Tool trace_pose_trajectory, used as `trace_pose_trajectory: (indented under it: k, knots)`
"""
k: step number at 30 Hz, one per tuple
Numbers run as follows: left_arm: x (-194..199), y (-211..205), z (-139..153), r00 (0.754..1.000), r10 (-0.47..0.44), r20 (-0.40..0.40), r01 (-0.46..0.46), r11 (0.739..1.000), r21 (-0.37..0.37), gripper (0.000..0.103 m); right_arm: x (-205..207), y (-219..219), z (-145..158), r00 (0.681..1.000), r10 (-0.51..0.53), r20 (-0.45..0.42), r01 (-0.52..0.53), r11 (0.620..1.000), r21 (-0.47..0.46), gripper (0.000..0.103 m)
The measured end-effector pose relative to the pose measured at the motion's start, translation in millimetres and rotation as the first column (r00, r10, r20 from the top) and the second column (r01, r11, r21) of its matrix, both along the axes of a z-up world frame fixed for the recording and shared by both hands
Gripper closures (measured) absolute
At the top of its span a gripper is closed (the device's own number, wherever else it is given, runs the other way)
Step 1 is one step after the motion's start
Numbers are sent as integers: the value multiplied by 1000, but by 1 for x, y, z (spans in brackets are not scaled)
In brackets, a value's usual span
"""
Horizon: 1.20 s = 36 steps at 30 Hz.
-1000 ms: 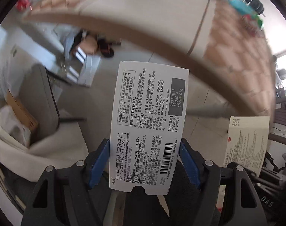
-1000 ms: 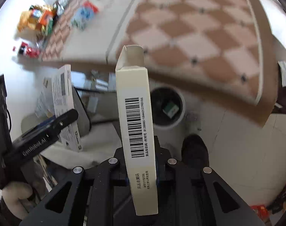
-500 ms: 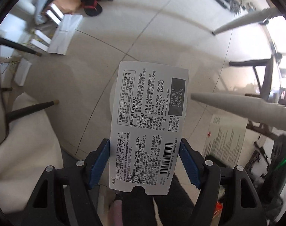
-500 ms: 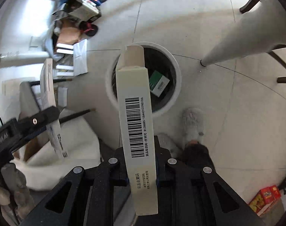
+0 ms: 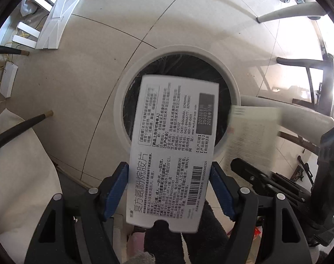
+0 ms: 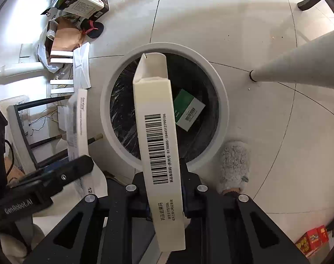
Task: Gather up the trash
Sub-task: 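Carry leaflet and cream box to the bin and open both tools, then move both tools back over the table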
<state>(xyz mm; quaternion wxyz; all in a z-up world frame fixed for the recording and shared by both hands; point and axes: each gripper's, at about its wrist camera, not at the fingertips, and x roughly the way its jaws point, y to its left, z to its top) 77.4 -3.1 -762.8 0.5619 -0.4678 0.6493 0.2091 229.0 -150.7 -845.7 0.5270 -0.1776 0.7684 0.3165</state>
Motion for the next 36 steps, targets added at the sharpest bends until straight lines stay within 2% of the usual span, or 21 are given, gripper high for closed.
trace_pose_trajectory:
  k: [2,3,7,10,12,20,27,36]
  knots:
    - [-4,1,2,1000,7,2,-7,1000,8,12,1,-2,0,1000,-1,13,2,1000,-10,66]
    - [-5,0,5,1000,9,0,-9,1000,13,8,0,-2,1,1000,1,23,0,1000,-15,52]
    - [-12,-1,15,1000,10,-24,-8,999,53,7,-2,2,6,998,11,64,-8,999,-43,24]
    - [-17,-3,24,999,1,-44,3,996,93,7,-1,2,13,993,30,110,-24,998,-58,8]
    - [-22,-6,30,998,-6,-56,13,992,127,7,-2,4,19,988,49,144,-39,997,-71,4]
    - [-40,-16,63,995,-1,-97,27,964,266,7,-10,1,47,970,85,228,-66,994,-93,4]
    - [-52,-28,103,996,23,-82,3,954,299,7,-23,-9,95,951,111,288,-87,992,-93,4]
    - [-59,-54,172,997,7,-71,15,951,309,7,-40,-29,172,941,142,307,-125,989,-74,4]
